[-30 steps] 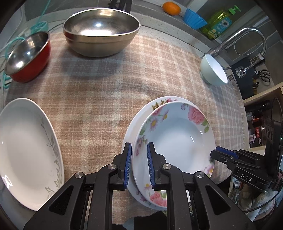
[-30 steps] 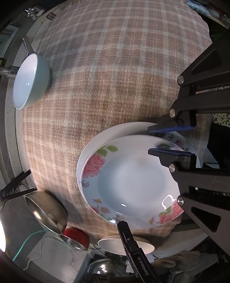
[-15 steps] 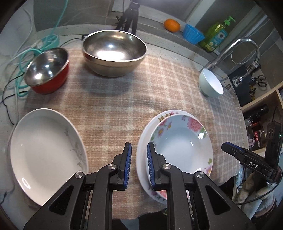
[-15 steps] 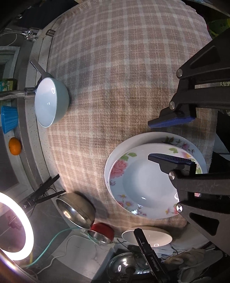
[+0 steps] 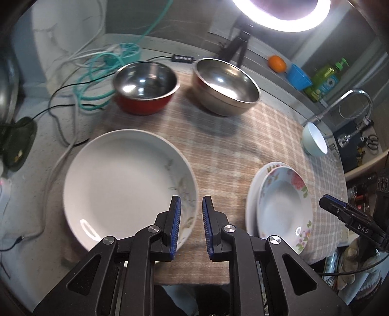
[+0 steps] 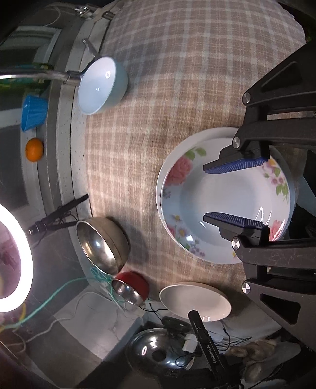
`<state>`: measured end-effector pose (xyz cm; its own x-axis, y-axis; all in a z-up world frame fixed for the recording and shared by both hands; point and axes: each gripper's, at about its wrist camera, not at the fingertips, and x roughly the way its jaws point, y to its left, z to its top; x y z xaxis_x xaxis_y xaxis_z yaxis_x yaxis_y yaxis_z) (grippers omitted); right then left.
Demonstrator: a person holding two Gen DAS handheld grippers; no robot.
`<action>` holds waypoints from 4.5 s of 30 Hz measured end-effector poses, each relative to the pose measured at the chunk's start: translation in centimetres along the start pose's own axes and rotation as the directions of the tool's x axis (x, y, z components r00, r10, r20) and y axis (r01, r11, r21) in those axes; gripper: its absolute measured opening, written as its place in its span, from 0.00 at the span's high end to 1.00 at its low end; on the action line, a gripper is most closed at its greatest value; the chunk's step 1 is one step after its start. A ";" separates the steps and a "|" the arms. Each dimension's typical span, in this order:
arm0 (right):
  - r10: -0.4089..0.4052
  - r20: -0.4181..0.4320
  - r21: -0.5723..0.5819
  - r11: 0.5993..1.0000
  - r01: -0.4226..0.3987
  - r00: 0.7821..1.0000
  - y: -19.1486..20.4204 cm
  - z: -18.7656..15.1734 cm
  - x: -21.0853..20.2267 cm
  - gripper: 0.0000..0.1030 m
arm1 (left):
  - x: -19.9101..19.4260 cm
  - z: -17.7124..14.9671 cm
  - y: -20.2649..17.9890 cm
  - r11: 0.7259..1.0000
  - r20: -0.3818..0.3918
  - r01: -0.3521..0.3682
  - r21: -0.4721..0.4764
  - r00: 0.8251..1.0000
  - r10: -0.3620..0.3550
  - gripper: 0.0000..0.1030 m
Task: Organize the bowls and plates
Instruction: 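Reach the right gripper to the white leaf-pattern plate rim and close, then lift the leaf-pattern plate and carry it over the plate stack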
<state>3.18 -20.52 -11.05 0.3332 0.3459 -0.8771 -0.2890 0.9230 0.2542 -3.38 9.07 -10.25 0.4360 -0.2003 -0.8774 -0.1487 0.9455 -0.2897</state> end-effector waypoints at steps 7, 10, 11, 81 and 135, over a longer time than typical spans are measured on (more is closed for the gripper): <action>0.069 -0.016 -0.076 0.995 -0.070 0.997 4.4 1.3 1.7 0.66 | -1.8 -1.1 3.6 0.994 0.051 -0.060 -0.092 0.997 0.065 0.84; 0.104 -0.032 -0.100 0.989 -0.107 0.994 6.4 1.9 2.7 0.66 | -2.4 -1.4 5.4 0.988 0.065 -0.084 -0.133 0.994 0.093 0.84; 0.111 -0.035 -0.109 0.987 -0.114 0.993 7.0 2.0 3.0 0.66 | -2.6 -1.5 5.9 0.985 0.068 -0.090 -0.145 0.993 0.101 0.84; 0.079 -0.239 -0.135 0.984 -0.114 0.968 16.9 2.9 15.5 0.94 | 2.0 -0.6 13.8 0.964 -0.031 -0.114 -0.239 0.993 0.110 0.89; 0.035 -0.074 0.043 0.999 -0.031 0.997 6.5 1.8 3.8 0.94 | 0.3 2.1 0.4 0.999 0.020 0.023 0.030 1.000 -0.023 0.89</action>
<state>4.20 -12.88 -11.94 0.2559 0.3642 -0.8955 -0.2609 0.9180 0.2987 -1.42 9.98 -9.82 0.4572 -0.2170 -0.8625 -0.1125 0.9479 -0.2982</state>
